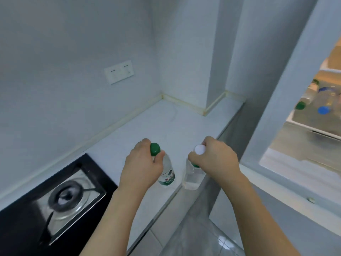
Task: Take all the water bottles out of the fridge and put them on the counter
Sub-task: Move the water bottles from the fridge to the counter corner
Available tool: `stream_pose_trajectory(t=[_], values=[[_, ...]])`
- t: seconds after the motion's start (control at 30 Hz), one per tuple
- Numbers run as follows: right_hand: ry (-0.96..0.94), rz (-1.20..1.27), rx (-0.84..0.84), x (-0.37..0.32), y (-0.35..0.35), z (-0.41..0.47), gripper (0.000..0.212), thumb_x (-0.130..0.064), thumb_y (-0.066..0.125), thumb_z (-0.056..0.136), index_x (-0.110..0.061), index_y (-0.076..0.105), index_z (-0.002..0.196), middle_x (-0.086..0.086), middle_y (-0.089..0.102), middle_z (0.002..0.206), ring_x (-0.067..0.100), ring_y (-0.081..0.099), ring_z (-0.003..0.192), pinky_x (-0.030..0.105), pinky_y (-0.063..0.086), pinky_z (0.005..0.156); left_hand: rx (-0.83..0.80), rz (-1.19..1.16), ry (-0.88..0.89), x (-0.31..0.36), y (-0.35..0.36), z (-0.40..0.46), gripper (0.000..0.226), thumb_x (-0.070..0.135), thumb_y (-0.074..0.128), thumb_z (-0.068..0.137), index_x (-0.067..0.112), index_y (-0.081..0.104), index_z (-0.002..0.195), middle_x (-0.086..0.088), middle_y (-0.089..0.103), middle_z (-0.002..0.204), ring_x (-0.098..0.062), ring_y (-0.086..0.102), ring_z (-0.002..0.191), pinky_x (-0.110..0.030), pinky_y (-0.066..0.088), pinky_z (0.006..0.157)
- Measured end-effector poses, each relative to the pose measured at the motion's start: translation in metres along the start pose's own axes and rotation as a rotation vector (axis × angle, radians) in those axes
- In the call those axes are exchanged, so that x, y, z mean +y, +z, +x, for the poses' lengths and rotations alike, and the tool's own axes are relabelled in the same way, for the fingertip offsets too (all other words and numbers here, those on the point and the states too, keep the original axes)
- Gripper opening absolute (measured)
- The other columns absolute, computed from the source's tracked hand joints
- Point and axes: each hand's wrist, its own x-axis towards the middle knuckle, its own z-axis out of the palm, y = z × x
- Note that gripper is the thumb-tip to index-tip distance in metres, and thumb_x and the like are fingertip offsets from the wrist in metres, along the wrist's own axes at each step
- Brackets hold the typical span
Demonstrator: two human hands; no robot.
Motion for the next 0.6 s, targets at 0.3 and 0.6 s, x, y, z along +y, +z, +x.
stream_pose_trajectory(t=[0.3,0.6], values=[[-0.308,0.076,-0.224,-0.046,0.049,0.011,0.035,-0.043,0.065,0.073,-0.014,0.051,0.087,0.001,0.059,0.078,0.023,0.058,0.072,0.032,0.044,0.063,0.149,0.064,-0.257,-0.037,-0.031,-0.035,0.026,0.035,0.059,0.09,0.017,0.042,0.081,0.004,0.051,0.073,-0.016,0.052,0.064,-0.026,0.032,0.049],[-0.56,0.089,-0.318,-0.112,0.073,-0.036,0.031,-0.042,0.065,0.074,-0.017,0.053,0.089,-0.001,0.06,0.08,0.023,0.058,0.074,0.029,0.043,0.062,0.229,0.142,-0.449,-0.078,-0.086,-0.105,0.019,0.036,0.058,0.091,0.019,0.05,0.093,0.006,0.055,0.082,-0.01,0.055,0.07,-0.026,0.04,0.057]])
